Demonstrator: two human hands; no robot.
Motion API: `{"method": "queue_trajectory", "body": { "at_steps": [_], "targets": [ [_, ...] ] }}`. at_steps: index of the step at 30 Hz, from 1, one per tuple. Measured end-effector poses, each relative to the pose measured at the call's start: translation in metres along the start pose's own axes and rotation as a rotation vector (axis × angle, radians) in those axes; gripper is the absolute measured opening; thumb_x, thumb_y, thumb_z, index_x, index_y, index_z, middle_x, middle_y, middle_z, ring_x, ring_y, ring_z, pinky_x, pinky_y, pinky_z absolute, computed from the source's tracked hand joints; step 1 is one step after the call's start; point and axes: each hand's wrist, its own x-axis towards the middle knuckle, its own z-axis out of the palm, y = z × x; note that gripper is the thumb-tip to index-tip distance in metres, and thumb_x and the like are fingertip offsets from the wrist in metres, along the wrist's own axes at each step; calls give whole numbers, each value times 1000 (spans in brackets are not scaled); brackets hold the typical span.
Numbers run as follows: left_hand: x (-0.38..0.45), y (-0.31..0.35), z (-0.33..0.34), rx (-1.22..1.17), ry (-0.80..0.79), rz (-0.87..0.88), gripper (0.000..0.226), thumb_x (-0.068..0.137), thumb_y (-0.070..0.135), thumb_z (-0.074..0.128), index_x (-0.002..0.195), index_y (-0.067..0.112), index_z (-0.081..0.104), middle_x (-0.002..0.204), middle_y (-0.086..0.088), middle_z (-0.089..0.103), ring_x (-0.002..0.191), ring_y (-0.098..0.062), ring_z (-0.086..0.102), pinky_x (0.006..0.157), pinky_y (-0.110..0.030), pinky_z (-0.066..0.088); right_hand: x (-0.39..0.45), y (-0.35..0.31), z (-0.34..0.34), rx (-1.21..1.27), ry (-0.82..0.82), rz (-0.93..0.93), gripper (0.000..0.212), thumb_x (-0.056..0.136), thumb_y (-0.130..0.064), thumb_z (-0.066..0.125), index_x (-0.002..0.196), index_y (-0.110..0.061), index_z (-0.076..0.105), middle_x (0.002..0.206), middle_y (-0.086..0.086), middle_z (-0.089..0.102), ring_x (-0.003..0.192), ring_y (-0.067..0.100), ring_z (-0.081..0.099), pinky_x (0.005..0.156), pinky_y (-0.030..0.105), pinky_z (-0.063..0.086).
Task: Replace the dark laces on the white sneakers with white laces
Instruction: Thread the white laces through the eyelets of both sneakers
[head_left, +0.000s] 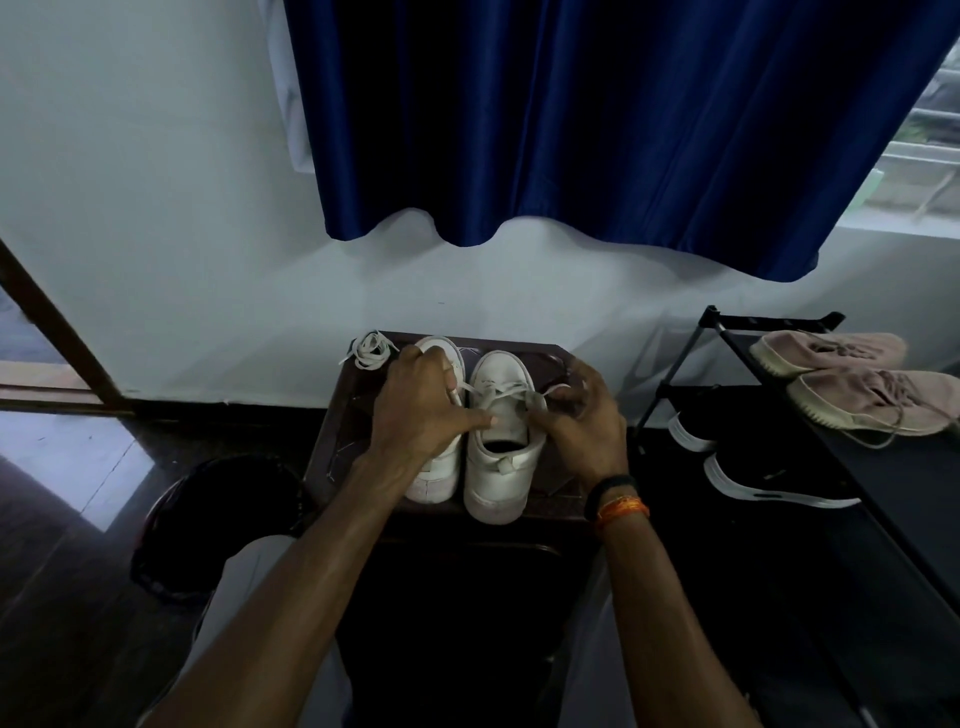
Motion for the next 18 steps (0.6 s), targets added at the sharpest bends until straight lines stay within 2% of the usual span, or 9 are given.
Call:
{"method": "queue_trajectory", "body": {
  "at_steps": [3,5,7,10,12,15,18],
  "targets": [
    [7,2,-15,-100,-112,26,43,66,35,92,82,16,57,86,3,65,80,-18,63,68,-35,51,3,2,0,0,-53,7,75,69,-18,91,136,-17,56,99,-3,70,77,-10,65,88,30,58],
    [14,4,-29,55,-145,3,30,78,30,82,97,17,62,90,6,65,84,-20,64,71,-33,50,3,3,1,-12,-68,6,67,68,-19,92,128,-18,62,100,0,71,77,-7,67,89,36,59],
    [25,6,-42,284,-92,-39,27,85,33,74,107,19,66,105,0,66,95,-26,65,82,-36,51,2,4,0,-14,-76,5,62,68,-23,92,124,-18,64,98,0,73,81,-2,69,90,39,59],
    [39,11,-64,389,-41,-135,32,91,43,67,97,12,68,101,-11,68,90,-31,66,87,-45,54,-1,0,-4,-50,-66,17,61,69,-31,92,122,-17,66,96,-4,72,84,3,70,86,36,59],
    [45,17,-74,241,-58,-132,37,91,48,67,85,12,72,89,-6,72,83,-25,68,84,-43,56,-4,-6,-4,-122,-1,-39,54,68,-36,92,113,-19,68,97,-5,68,82,6,67,78,28,58],
    [39,39,-76,-245,-187,-162,36,95,39,68,72,11,72,69,4,73,65,-12,63,65,-27,48,-14,-21,1,-145,92,-155,31,71,-33,89,91,-29,66,92,-8,63,75,4,61,66,16,50],
    [34,56,-66,-514,-327,-223,26,97,24,66,85,3,73,68,-4,70,48,-8,46,45,-19,33,-22,-41,9,89,-73,-171,7,82,-26,79,85,-25,72,77,-5,72,65,14,65,60,29,53]
  ]
}}
